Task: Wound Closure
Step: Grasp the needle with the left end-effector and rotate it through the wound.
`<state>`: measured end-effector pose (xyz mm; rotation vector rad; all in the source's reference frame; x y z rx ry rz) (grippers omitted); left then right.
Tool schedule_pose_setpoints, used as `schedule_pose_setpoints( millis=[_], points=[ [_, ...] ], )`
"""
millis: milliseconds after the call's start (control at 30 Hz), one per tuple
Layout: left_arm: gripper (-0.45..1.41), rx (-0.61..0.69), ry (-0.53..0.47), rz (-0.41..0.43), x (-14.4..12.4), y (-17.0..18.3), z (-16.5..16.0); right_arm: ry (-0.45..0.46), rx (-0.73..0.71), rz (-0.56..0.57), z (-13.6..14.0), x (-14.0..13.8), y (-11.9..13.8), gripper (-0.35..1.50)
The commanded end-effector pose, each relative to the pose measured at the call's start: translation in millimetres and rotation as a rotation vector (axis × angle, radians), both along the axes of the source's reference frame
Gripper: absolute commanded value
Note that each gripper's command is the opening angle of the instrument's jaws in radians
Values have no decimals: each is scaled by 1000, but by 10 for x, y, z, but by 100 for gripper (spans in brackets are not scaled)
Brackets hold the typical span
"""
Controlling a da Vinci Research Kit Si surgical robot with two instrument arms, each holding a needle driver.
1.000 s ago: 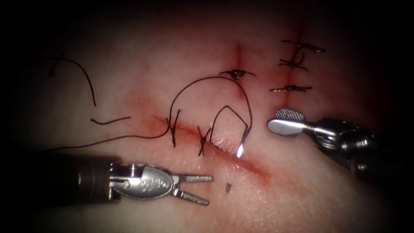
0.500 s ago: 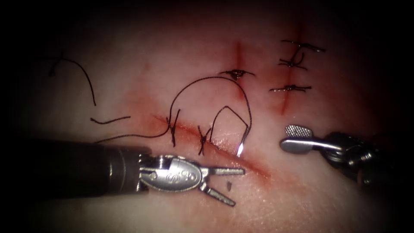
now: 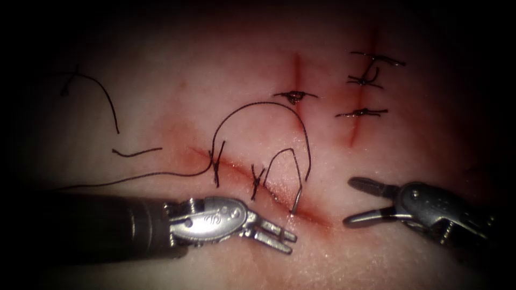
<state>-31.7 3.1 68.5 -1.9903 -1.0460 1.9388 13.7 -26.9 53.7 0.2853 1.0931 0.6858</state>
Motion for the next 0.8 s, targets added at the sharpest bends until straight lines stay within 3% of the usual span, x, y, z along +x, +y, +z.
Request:
schedule_pose_setpoints(
  millis=[33, 367, 567, 633, 700, 800],
  points=[
    [-45, 48, -5, -5, -3, -3, 1, 3, -31, -15, 2, 17, -4, 143],
    [-45, 581, 107, 15, 12, 16, -21, 60, -164, -82, -35, 56, -36, 148],
    [-45, 764, 181, 4, 17, 19, -25, 92, -238, -75, -66, 73, -42, 148],
    [-45, 800, 195, 4, 20, 19, -28, 109, -281, -64, -73, 78, -41, 138],
    [-45, 853, 210, 11, 24, 18, -34, 139, -293, -40, -76, 81, -40, 113],
    [-45, 901, 222, 21, 32, 18, -49, 85, -318, 59, -74, 86, -36, 111]
  ],
)
